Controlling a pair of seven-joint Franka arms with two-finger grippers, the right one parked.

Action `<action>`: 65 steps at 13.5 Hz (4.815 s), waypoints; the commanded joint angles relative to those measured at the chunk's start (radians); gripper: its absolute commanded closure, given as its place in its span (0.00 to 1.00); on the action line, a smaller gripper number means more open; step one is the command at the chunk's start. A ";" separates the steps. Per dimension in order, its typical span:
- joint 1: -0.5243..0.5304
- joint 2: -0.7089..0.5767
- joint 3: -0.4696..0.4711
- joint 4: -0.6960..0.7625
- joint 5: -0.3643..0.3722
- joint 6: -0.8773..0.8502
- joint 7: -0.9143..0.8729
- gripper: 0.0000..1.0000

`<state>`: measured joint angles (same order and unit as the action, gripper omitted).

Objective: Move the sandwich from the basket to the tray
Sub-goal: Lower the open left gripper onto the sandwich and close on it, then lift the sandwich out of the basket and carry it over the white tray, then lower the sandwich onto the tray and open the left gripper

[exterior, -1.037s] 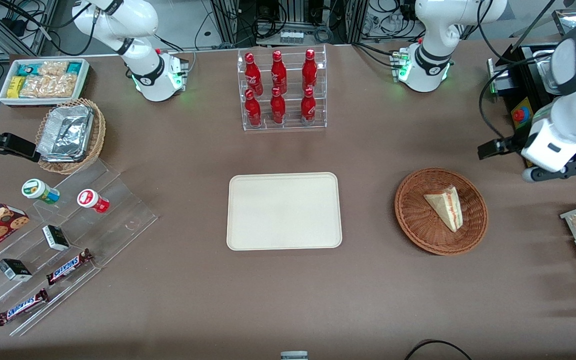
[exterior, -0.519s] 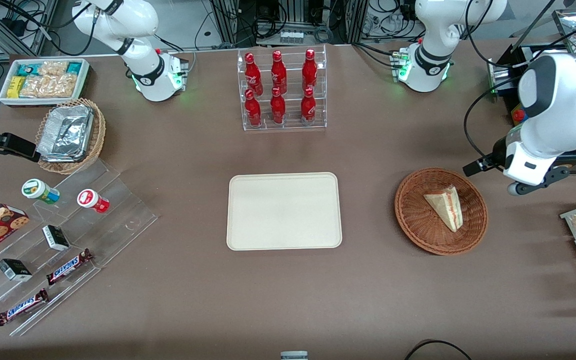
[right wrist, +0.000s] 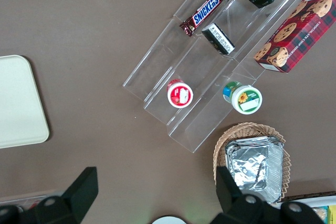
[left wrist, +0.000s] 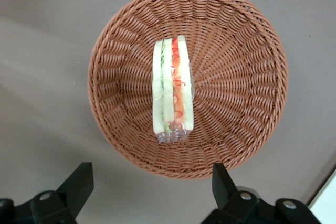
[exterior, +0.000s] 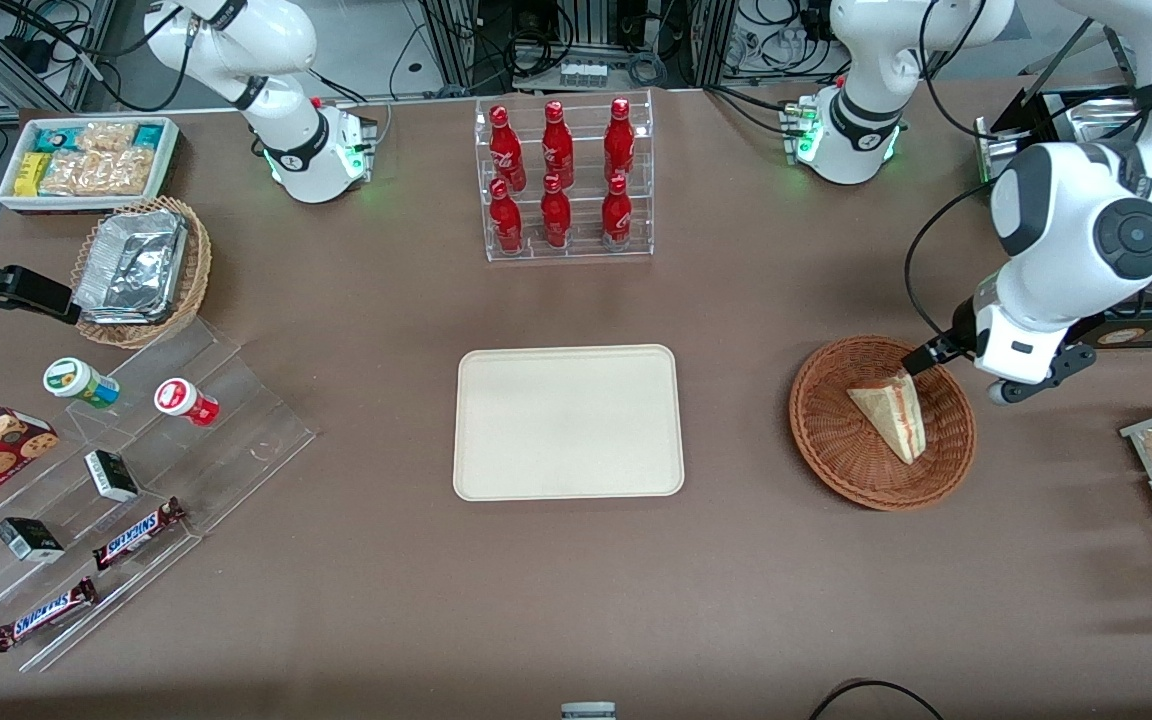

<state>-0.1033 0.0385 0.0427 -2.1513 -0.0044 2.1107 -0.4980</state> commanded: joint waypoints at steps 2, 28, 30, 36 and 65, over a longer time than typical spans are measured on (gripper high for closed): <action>-0.009 0.030 -0.004 -0.013 0.007 0.063 -0.024 0.00; -0.009 0.198 -0.004 -0.020 0.006 0.220 -0.030 1.00; -0.039 0.176 -0.003 0.030 0.014 0.145 -0.031 1.00; -0.209 0.168 -0.023 0.134 0.104 0.028 -0.011 1.00; -0.644 0.715 -0.029 0.708 0.043 0.038 -0.205 0.13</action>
<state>-0.7304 0.7374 0.0002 -1.4780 0.0424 2.1618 -0.7043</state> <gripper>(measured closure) 0.758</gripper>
